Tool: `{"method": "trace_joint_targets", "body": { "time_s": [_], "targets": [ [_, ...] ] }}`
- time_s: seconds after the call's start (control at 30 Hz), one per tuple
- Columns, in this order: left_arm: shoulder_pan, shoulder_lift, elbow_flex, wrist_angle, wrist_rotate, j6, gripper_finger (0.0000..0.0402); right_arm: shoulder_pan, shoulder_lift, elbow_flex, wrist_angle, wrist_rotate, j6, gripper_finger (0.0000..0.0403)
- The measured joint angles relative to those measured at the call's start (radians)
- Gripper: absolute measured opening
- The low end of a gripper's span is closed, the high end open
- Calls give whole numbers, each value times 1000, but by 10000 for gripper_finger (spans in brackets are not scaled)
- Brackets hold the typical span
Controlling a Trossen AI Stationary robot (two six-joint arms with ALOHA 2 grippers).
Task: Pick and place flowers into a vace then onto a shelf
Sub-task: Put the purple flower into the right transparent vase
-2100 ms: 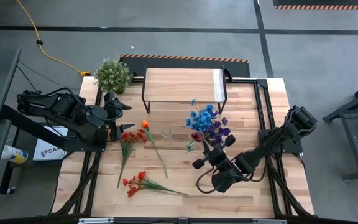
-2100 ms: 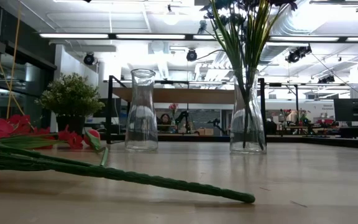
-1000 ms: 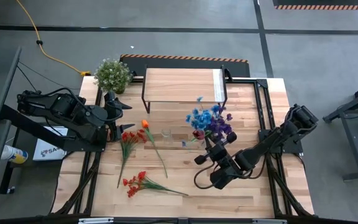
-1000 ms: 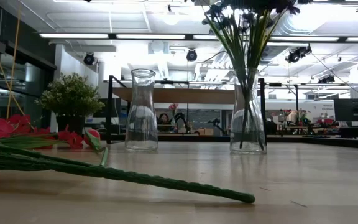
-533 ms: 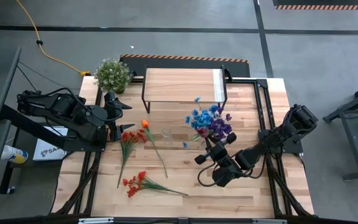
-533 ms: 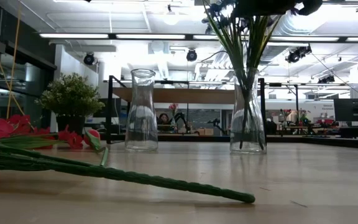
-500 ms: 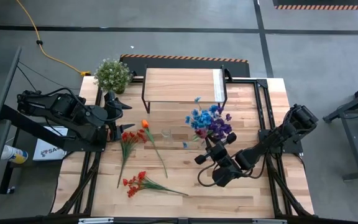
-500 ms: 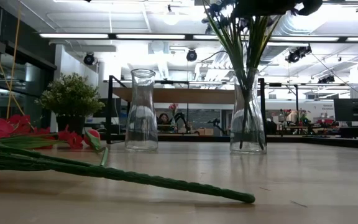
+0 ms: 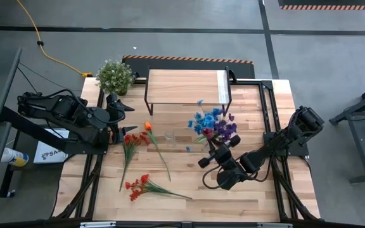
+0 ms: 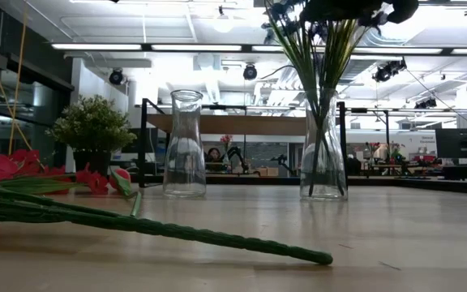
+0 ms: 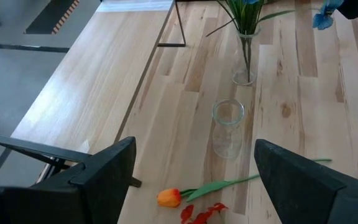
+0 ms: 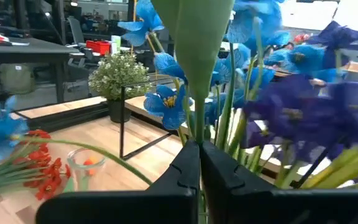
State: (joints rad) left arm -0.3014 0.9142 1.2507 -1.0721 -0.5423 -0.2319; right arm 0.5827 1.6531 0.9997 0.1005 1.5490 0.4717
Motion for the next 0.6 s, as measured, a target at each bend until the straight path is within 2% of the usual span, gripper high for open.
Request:
{"method": "trace_joint_targets", "body": {
  "time_s": [0.6],
  "targets": [
    [0,0,0,0,0,26,360,0,0,0,12,-47,11,0]
  ]
}}
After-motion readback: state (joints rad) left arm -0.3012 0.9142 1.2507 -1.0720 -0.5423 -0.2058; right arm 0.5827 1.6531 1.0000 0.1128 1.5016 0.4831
